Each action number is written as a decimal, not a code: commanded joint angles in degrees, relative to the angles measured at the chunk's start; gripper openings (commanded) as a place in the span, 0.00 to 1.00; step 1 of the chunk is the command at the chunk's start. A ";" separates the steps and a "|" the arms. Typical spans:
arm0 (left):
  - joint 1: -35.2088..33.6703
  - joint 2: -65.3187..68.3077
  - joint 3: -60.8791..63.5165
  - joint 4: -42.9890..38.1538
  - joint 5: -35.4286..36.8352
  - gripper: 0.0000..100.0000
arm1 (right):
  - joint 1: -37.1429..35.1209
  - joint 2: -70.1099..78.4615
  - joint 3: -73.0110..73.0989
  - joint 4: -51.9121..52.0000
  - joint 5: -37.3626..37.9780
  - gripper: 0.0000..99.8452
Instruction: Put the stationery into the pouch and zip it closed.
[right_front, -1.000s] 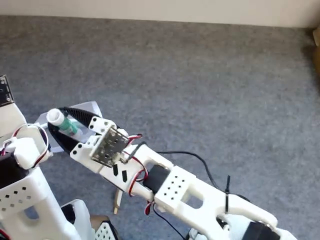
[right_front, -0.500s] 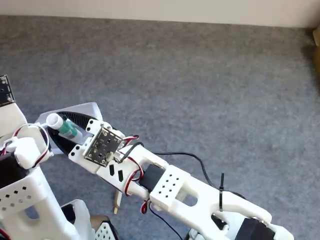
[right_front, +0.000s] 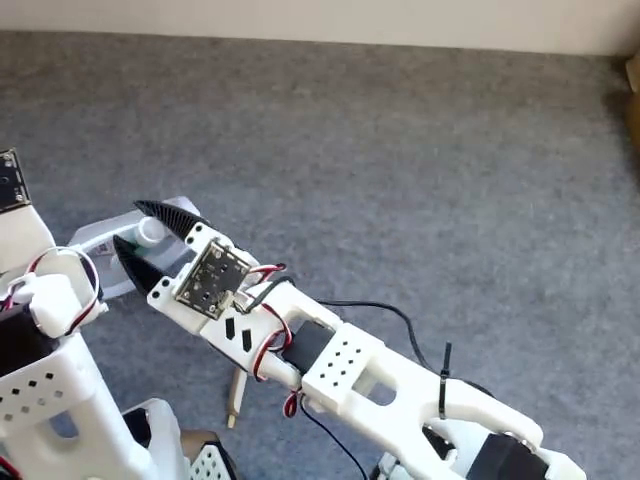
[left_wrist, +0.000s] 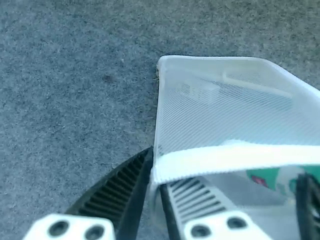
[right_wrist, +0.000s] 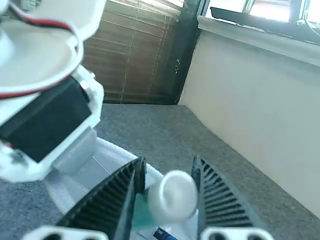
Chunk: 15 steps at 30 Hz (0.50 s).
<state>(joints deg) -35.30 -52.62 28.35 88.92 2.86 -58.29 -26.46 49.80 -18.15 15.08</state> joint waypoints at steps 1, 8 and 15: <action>-0.92 0.04 -0.40 -0.70 -0.44 0.01 | 1.19 -4.44 -3.03 0.13 0.35 0.13; -0.92 0.04 -0.40 -0.70 -0.44 0.01 | 1.19 -10.95 -2.77 0.40 0.35 0.13; -0.92 0.04 -0.40 -0.70 -0.44 0.01 | 1.27 -10.95 -2.77 0.40 0.53 0.13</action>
<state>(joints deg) -35.38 -52.62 28.35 88.92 2.86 -57.93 -34.99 49.80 -18.07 15.08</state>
